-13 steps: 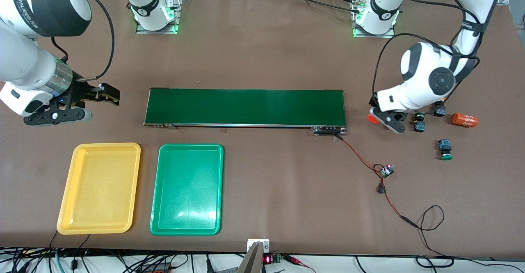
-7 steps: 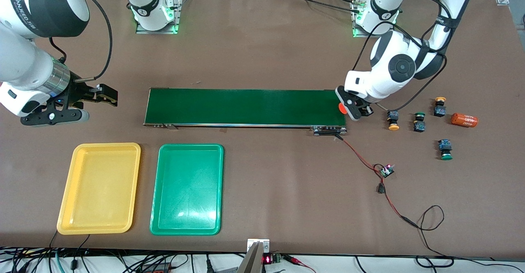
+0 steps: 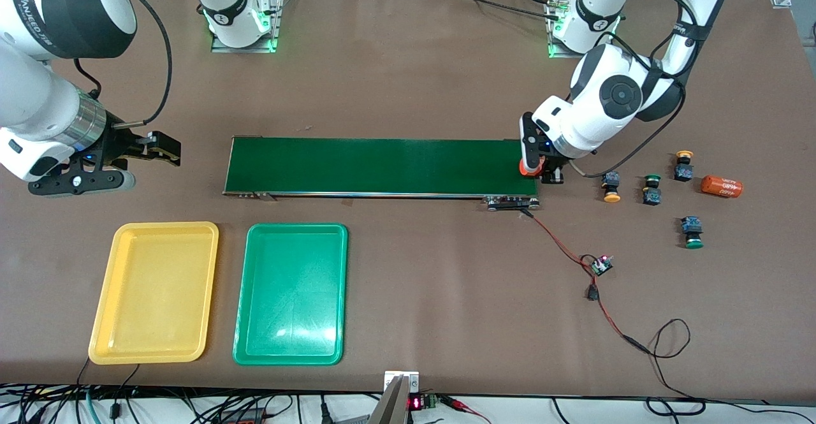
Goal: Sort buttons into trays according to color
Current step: 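Carry the battery onto the green conveyor belt and open the left gripper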
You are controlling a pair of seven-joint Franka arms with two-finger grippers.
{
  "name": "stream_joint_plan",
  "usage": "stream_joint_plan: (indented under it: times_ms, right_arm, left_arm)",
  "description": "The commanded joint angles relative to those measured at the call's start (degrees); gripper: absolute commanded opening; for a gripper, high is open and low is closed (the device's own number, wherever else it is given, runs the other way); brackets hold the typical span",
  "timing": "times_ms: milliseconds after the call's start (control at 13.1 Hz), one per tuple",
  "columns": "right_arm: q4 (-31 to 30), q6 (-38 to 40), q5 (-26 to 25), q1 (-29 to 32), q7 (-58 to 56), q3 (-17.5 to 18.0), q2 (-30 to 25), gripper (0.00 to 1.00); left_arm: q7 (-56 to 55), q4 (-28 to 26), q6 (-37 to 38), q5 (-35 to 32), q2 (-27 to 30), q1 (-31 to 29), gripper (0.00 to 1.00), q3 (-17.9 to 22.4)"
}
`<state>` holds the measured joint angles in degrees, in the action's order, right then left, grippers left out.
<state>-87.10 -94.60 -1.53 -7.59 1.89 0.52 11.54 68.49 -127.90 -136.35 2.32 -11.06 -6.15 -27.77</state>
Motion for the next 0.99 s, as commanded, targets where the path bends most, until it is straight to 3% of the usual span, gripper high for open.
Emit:
stream_joint_plan:
  times_ms: [0,913]
  right_arm:
    - [0.09,-0.58,-0.75,0.2,0.66,0.27,-0.2,1.0]
    - [0.0,-1.11,-0.84,0.29,0.57,0.27,0.42,1.0]
  left_arm:
    - [2.0,0.02,-0.85,0.05,-0.44,1.58,0.0,-0.18]
    - [-4.41,-0.15,-0.94,-0.83,-3.87,5.09,0.0,-0.09]
